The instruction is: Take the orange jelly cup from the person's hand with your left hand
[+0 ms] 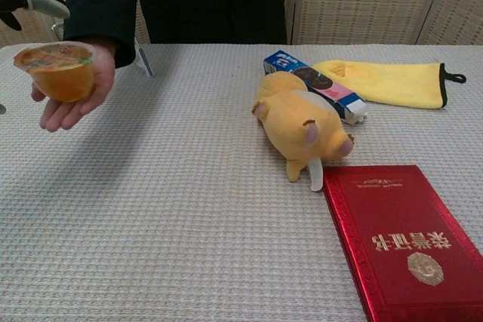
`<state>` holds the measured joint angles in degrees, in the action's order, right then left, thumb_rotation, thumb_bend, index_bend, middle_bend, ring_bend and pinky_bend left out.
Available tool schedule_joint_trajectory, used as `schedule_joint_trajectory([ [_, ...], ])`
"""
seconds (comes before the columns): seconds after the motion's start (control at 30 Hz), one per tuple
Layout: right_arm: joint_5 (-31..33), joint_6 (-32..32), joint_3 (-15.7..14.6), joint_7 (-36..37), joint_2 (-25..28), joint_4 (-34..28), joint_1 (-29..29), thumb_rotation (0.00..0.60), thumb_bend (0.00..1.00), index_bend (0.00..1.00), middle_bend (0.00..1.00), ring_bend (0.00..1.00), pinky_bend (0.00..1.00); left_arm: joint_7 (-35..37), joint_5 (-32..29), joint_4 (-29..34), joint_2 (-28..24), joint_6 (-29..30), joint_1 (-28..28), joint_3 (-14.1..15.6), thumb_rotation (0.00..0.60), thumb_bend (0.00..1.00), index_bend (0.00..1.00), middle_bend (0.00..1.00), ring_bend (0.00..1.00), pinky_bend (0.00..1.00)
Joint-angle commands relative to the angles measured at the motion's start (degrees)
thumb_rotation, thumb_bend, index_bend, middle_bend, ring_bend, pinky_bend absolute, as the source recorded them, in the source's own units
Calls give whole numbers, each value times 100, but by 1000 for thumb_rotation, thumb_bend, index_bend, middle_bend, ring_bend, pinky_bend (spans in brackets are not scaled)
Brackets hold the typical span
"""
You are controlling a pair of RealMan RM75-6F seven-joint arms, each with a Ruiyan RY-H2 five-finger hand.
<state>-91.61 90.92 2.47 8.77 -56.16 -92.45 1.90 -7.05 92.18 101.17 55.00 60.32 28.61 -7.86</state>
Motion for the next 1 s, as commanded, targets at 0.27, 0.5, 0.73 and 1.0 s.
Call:
schedule_joint_trajectory([
  [0.27,51,3,-20,88,-53,107,-52,600,205,98,217,70,129,-184,-481,-78,121,-558,457,-71,600,155,177,0,0,237],
  [0.5,80,-10,-18,118,-75,159,-67,600,205,98,217,70,129,-137,-681,-181,230,-740,673,-102,600,157,199,0,0,237],
  [0.73,126,-36,-19,138,-96,196,-84,600,205,99,217,70,129,34,-729,-323,371,-886,887,-95,600,192,297,73,101,280],
  [1.0,142,-79,-11,121,-111,194,-73,600,204,98,217,70,129,637,-89,-1297,1019,35,887,-115,600,291,602,514,530,816],
])
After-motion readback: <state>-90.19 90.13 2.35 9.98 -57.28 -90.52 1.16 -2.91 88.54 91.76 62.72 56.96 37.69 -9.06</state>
